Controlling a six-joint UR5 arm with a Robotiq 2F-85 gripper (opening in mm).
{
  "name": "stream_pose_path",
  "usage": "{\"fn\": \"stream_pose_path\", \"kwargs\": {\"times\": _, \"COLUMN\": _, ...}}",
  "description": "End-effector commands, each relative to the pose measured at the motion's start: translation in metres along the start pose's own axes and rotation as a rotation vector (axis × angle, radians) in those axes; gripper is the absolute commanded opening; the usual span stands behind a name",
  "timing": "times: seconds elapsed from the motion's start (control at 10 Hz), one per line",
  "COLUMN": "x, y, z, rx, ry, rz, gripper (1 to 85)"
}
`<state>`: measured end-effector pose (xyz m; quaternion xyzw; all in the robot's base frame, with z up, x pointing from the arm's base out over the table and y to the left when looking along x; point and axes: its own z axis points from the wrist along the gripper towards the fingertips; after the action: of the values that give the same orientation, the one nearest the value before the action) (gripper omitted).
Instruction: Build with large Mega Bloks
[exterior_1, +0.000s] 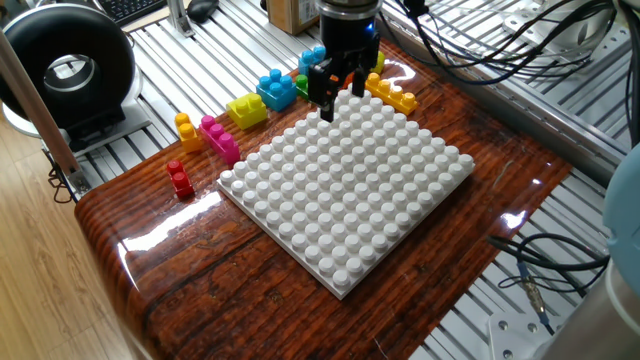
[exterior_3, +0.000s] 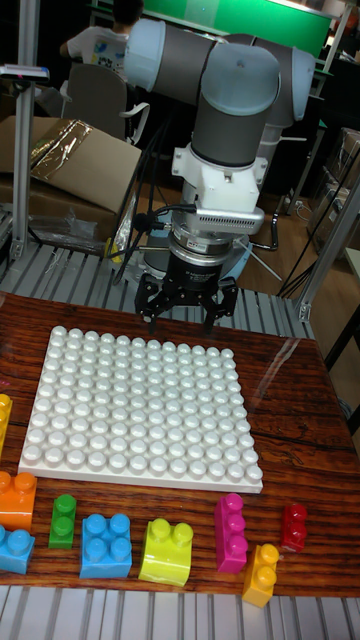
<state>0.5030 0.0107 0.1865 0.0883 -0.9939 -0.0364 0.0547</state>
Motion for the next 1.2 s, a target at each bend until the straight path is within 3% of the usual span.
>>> {"fn": "stream_pose_path", "kwargs": {"times": 0.0, "x": -0.0002, "y": 0.0037, "z": 0.0017, "rx": -0.016, "ry": 0.002, "rz": -0.005, "gripper": 83.3}}
{"fn": "stream_pose_path", "kwargs": {"times": 0.4, "x": 0.0019, "y": 0.0031, "z": 0.001, "rx": -0.027, "ry": -0.001, "rz": 0.046, "gripper": 77.0}}
{"fn": "stream_pose_path", "kwargs": {"times": 1.1, "x": 0.0022, "y": 0.0031, "z": 0.0036, "rx": -0.041, "ry": -0.02, "rz": 0.058, "gripper": 73.0}}
